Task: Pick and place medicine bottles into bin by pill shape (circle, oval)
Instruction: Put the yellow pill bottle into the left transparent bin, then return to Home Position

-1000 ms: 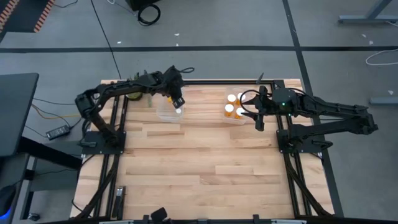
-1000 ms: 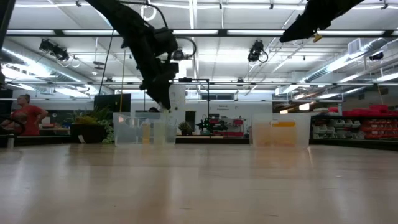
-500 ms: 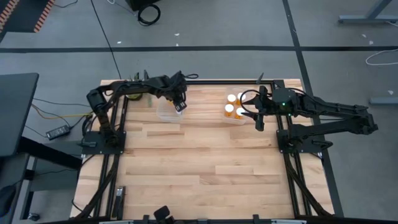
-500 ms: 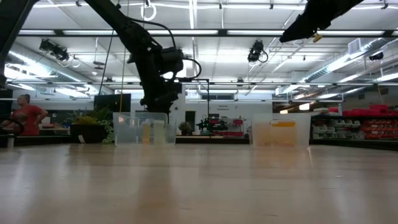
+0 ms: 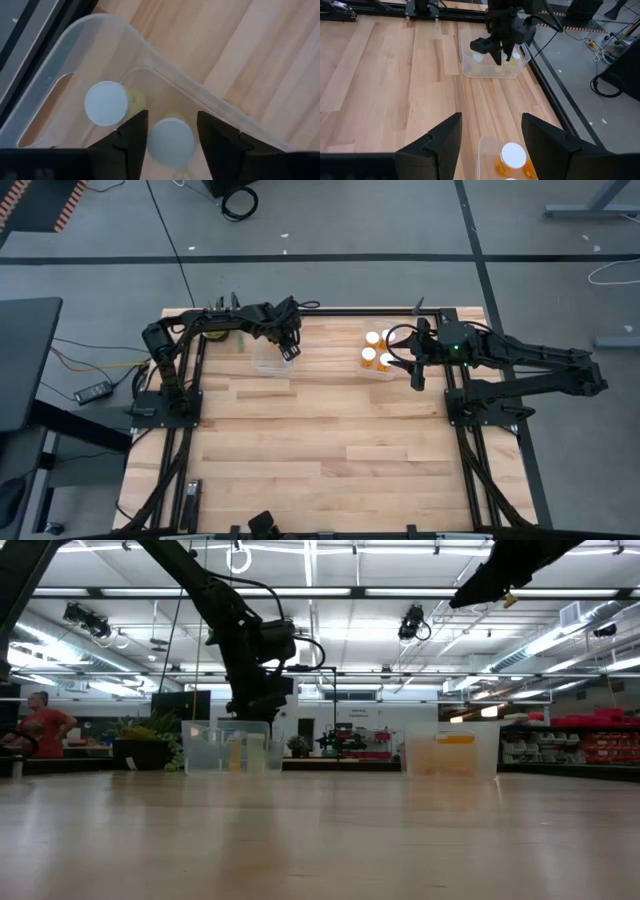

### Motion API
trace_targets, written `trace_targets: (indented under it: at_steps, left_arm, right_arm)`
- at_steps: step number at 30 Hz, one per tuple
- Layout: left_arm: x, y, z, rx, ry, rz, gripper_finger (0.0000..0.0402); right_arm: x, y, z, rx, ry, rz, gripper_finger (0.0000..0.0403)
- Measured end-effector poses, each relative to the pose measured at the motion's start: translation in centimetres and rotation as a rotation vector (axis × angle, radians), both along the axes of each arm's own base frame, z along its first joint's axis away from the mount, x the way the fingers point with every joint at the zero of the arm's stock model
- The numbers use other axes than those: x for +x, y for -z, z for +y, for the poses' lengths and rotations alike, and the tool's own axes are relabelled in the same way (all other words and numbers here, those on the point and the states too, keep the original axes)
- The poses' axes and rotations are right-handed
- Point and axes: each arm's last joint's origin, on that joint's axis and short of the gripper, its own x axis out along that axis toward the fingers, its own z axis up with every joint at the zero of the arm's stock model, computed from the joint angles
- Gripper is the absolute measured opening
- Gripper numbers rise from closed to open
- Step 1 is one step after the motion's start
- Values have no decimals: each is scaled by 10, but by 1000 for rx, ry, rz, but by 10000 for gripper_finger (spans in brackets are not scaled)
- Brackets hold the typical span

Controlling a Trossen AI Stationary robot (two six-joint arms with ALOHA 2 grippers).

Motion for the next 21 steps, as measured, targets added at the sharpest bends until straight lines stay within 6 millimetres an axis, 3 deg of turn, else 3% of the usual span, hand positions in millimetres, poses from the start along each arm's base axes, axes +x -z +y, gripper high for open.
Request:
trace_targets:
  at_steps: [6, 15, 21]
  left_arm:
    - [-2, -10, -1, 20, 14, -19, 202]
    - [-2, -46, -19, 95, 93, -99, 193]
    - [6, -70, -49, 121, 233, -187, 180]
  right_arm:
    - [-2, -2, 0, -9, -3, -10, 213]
    - [-11, -7, 4, 6, -76, -112, 213]
    - [-25, 17, 7, -8, -94, -221, 213]
